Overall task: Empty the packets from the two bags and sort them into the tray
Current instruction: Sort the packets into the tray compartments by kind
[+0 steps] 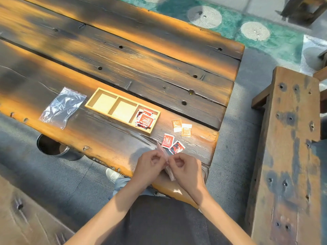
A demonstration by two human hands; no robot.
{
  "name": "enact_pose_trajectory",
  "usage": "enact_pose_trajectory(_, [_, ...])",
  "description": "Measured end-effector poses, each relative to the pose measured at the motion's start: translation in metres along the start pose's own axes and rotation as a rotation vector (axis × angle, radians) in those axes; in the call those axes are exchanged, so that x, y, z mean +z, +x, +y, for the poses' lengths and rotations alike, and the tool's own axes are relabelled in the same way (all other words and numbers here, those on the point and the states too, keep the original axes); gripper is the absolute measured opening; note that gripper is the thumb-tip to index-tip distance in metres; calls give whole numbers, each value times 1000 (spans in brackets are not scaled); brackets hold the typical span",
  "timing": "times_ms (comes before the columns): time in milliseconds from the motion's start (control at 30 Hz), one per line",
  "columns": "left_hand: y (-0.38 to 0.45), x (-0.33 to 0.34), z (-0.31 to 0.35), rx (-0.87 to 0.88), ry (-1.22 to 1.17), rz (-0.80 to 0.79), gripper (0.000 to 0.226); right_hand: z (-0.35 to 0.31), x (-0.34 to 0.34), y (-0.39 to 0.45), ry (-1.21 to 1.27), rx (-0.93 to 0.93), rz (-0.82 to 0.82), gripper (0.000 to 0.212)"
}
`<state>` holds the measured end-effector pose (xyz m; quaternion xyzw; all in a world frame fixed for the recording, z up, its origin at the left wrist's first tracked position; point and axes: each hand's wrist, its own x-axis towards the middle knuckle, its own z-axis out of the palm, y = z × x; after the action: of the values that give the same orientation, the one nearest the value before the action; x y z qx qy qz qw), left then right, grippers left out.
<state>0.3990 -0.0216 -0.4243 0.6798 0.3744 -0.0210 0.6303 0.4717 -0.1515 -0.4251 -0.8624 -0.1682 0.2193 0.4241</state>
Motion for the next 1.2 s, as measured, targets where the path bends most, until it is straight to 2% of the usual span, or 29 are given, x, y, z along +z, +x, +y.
enact_pose_trajectory(167, [1,3,-1,-26,30,99,34,1,-2,6,68,153,139,18])
enact_pose_trajectory(300, [0,-2,4,-65,15,120,25,-2,-6,8,-1,124,156,17])
enact_pose_trajectory(433, [-1,-14,9,40,224,178,42,-5,-15,7,-124,102,180,19])
enact_pose_trajectory(600, [3,-28,7,99,406,273,39,1,-32,9,-310,47,170,25])
enact_pose_trajectory(967, [7,-28,-2,154,429,262,35,5,-41,8,-276,10,109,17])
enact_pose_trajectory(1133, [9,-27,0,163,371,167,31,14,-40,6,-193,-40,79,11])
enact_pose_trajectory(1200, [10,-27,1,159,366,131,28,21,-36,4,-163,-48,60,22])
